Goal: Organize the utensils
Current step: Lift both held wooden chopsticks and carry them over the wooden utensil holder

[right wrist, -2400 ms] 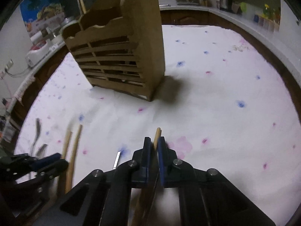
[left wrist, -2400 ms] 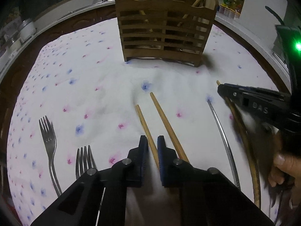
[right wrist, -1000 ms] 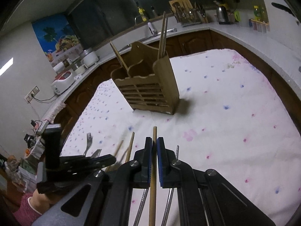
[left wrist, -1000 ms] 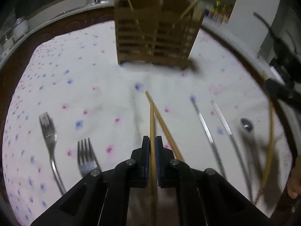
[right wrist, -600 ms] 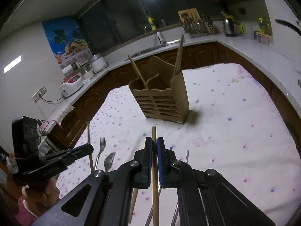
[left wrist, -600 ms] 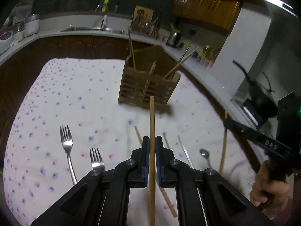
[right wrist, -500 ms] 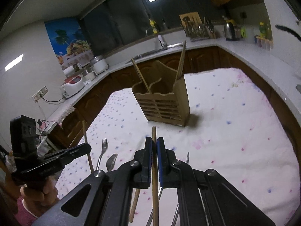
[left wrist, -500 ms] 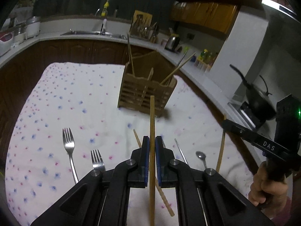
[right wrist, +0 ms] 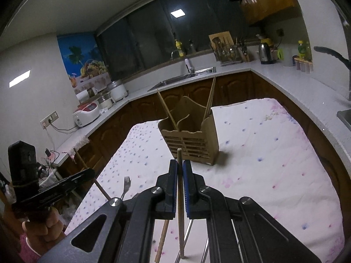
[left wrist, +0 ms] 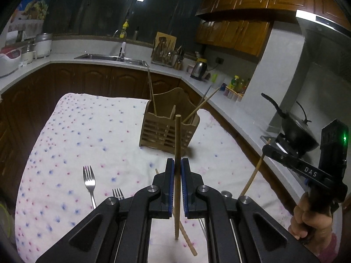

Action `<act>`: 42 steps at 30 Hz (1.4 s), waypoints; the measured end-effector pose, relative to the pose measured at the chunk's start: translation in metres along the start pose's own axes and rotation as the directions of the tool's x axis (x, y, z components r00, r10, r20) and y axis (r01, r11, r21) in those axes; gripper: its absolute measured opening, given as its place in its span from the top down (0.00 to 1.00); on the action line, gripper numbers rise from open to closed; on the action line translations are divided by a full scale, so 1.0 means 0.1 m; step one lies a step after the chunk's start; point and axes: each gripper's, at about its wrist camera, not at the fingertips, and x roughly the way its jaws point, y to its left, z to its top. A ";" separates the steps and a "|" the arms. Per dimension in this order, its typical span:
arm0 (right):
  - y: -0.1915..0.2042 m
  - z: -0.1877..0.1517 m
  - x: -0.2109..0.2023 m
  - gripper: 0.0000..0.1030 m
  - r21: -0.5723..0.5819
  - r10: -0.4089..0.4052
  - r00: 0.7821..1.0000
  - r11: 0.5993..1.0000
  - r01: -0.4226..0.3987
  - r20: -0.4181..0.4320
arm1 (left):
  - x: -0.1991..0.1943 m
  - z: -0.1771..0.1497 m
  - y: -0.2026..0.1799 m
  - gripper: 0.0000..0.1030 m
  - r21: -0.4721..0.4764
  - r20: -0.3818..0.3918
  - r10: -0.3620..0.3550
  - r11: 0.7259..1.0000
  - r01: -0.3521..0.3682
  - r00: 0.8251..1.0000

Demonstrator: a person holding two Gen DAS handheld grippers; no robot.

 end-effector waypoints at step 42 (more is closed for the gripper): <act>0.00 1.47 0.25 0.95 -0.034 -0.015 0.943 0.999 0.028 0.334 | 0.62 1.32 0.28 0.96 0.059 0.278 0.034 0.997 -0.053 0.960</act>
